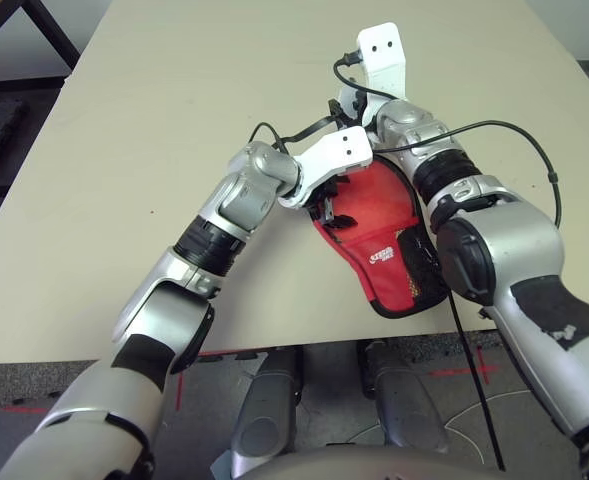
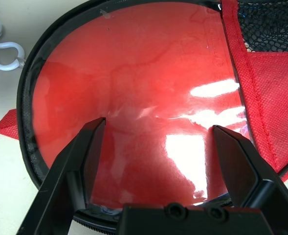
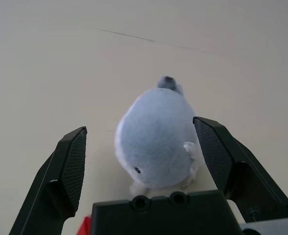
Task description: Store the ping-pong paddle in its case and zip it.
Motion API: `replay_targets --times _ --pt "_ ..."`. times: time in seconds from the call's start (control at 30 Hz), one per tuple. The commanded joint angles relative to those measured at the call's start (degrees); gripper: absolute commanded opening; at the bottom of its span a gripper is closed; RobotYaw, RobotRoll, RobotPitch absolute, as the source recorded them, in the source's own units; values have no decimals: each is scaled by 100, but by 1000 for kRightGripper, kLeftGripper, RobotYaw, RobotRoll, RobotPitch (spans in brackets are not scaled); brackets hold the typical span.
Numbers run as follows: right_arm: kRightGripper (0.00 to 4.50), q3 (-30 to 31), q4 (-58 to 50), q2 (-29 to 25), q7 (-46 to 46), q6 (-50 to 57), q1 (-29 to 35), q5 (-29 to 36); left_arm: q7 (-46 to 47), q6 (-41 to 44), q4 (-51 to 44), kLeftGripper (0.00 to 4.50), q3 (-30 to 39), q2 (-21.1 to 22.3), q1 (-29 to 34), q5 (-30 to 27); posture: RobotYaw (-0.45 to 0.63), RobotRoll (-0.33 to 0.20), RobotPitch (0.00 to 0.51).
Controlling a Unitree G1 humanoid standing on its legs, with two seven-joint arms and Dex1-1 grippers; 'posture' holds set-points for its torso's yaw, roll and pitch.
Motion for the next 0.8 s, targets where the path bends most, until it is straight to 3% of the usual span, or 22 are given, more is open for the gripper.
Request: replay_targets --times 0.03,0.8 --pt "4485 51 138 -4 -94 -29 -75 -121 -74 144 121 4500 -422 1 305 40 148 0 233" --pt "4485 47 303 99 -235 116 126 -344 11 580 -327 4500 -470 84 450 -30 245 0 250"
